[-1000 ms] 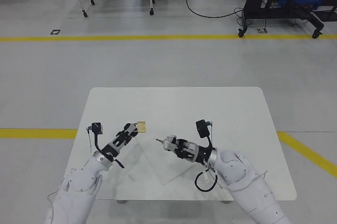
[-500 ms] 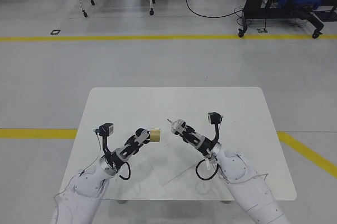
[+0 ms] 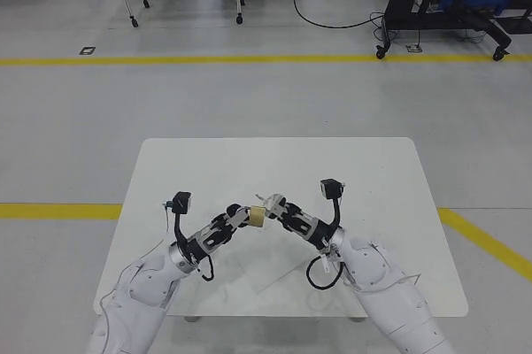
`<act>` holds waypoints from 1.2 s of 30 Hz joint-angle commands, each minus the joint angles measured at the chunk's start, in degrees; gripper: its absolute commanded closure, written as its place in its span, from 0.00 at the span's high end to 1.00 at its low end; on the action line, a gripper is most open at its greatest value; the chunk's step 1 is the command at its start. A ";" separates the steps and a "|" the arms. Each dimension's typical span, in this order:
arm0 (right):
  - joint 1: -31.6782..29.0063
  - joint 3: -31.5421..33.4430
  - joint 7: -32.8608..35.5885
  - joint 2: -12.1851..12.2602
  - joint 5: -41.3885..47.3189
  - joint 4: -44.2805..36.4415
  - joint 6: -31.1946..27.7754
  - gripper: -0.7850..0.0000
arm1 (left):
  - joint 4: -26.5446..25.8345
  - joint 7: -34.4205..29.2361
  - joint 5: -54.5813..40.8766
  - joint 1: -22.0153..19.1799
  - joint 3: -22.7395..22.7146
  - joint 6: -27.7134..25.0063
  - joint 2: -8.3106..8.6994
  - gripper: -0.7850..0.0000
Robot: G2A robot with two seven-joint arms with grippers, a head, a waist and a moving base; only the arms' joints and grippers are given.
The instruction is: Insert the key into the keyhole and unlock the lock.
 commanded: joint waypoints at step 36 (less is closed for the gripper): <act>-5.04 5.08 8.32 2.11 3.60 -5.40 -7.82 0.00 | 26.73 -34.67 -52.75 -14.38 6.68 13.24 -3.16 0.00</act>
